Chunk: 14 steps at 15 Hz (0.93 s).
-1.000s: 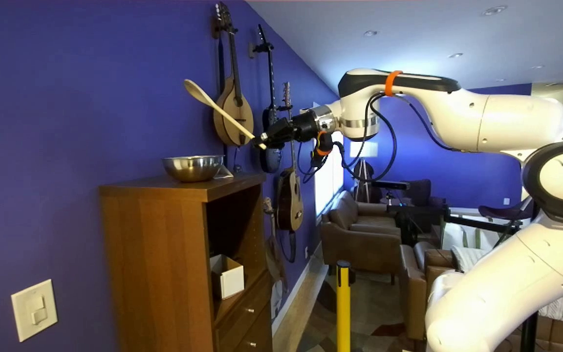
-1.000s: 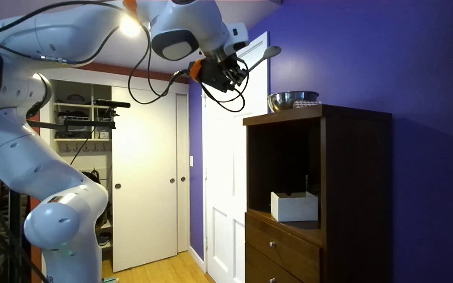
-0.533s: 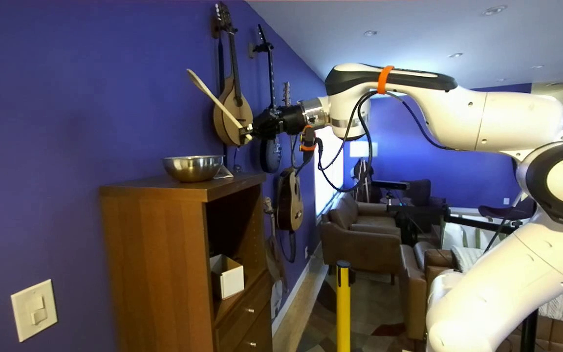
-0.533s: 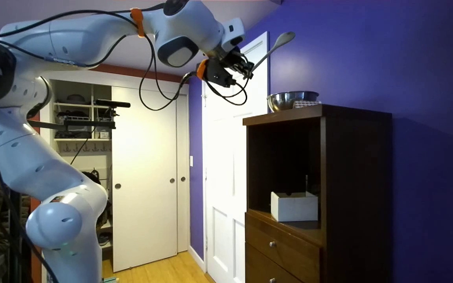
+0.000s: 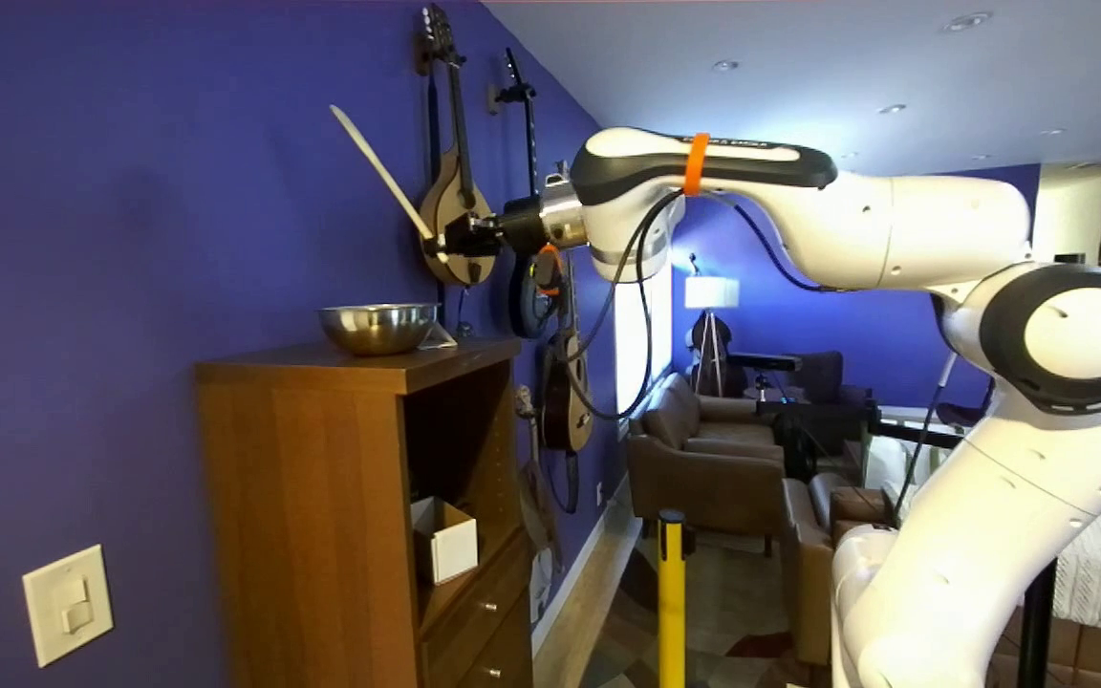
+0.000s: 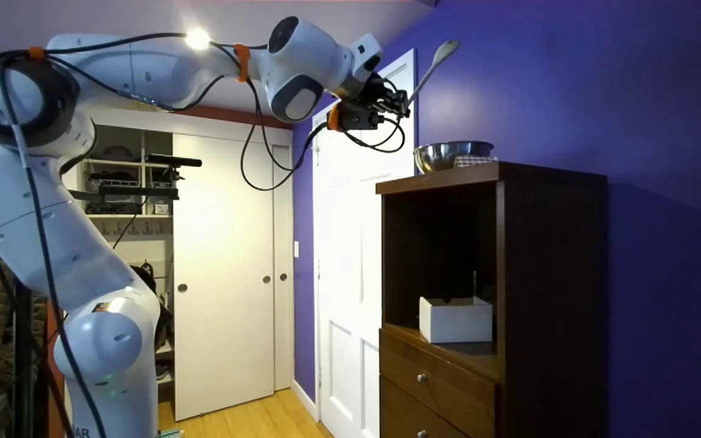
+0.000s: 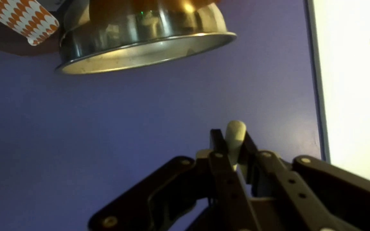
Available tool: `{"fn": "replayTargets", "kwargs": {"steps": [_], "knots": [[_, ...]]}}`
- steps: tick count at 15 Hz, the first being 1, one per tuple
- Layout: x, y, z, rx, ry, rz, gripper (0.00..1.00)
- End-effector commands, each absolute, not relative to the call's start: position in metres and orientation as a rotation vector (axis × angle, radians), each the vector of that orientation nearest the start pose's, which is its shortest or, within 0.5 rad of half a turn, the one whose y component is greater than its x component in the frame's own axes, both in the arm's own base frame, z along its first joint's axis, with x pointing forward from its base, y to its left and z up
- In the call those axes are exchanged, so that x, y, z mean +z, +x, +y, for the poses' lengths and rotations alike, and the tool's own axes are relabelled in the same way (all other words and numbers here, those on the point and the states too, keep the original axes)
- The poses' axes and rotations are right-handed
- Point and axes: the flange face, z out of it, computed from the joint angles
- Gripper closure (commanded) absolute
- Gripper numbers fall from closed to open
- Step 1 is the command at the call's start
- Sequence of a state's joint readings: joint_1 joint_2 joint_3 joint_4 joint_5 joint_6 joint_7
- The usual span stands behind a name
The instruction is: Take the spoon from the shelf and place it into the metal bowl
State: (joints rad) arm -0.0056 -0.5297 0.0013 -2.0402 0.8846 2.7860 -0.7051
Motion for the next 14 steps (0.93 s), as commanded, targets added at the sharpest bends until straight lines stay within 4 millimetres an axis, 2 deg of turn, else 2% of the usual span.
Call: {"fn": "replayTargets", "kwargs": {"steps": [1,4,7,14], "knots": [[0.795,0.467,-0.049,-1.853,-2.317,-0.069,0.96],[0.797,0.485,-0.061,-1.837,-2.410,-0.050,0.96],[0.797,0.494,-0.067,-1.820,-2.456,-0.054,0.96],[0.791,0.499,-0.050,-1.727,-2.509,-0.156,0.96]]}}
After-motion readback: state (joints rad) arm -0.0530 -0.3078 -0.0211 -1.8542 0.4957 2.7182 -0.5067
